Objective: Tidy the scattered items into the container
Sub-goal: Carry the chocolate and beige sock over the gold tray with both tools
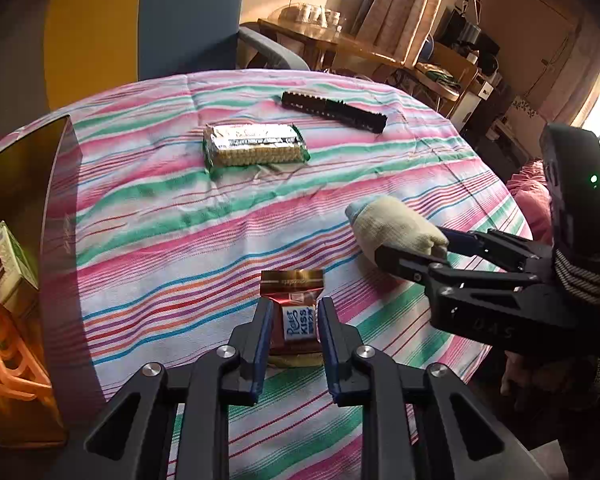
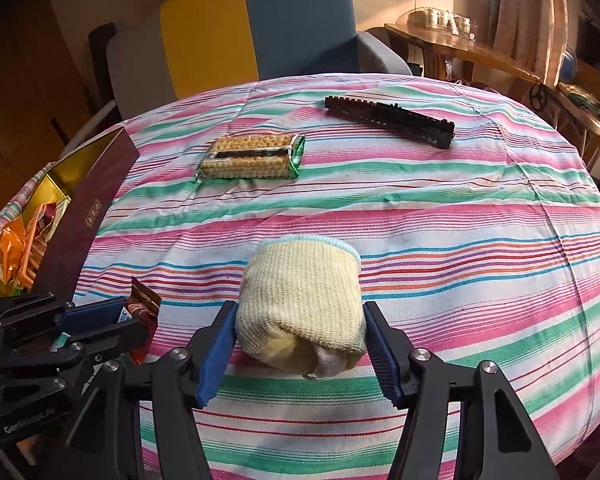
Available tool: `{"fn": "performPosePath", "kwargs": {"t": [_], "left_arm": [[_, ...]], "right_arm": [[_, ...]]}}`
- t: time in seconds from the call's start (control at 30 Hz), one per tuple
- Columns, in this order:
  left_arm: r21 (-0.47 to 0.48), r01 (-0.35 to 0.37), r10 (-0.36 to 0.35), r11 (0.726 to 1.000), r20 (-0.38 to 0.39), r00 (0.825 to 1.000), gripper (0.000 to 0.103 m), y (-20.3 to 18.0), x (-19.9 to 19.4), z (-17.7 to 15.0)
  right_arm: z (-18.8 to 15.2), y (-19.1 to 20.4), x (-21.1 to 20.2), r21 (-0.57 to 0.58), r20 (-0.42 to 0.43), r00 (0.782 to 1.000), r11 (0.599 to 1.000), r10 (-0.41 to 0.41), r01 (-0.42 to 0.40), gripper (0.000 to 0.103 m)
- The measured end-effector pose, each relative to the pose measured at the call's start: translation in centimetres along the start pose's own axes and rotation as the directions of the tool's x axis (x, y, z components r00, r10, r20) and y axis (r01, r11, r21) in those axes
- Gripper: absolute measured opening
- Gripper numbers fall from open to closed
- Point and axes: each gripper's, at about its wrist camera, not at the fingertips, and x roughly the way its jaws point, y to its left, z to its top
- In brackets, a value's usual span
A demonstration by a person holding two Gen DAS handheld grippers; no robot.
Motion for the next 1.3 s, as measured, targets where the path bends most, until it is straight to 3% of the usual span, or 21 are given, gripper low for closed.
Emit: {"fn": "performPosePath", "kwargs": {"t": [0.27,0.37,0.53,0.67,0.9,1.3], "left_arm": [[-0.037,-0.027,0.03,0.999,0.095,0.995,0.023,1.6,-4.4,0.9],[-0.022,-0.009,0.011,1.0,0.069,0.998,0.023,1.6,-4.1,0.4],[-0.022,0.008,-0.008,1.0,-0.005,1.0,0.044,0.5,-1.4,0.0],[0.016,-0.034,0.035,0.999,-0.062,0.998,0.044,-0.3,1.2,-0.2],[0.105,-0.112,0.12,0.988,-0.078,0.99,0.024,-1.5,3.2,-0.4],[0.051,-0.077,0.077,0.996,0.001,0.997,0.021,-0.6,0.5,-0.5]], "right_arm": [[0.5,2.6,-0.3,-0.029,0.022,1.0,1.0,0.007,-0.006,0.062],[0.8,2.5,-0.6,-0.026,0.029,1.0,1.0,-0.001,0.002,0.062],[0.3,2.1,-1.3,-0.022,0.039,0.999,1.0,-0.018,0.019,0.062],[-0.2,1.9,-1.1,-0.014,0.034,0.999,1.0,-0.008,0.008,0.062],[-0.9,0.9,0.0,0.042,0.008,0.999,0.998,0.042,-0.043,0.062],[-1.1,1.9,0.2,0.008,0.021,0.999,1.0,0.025,-0.025,0.062]]}}
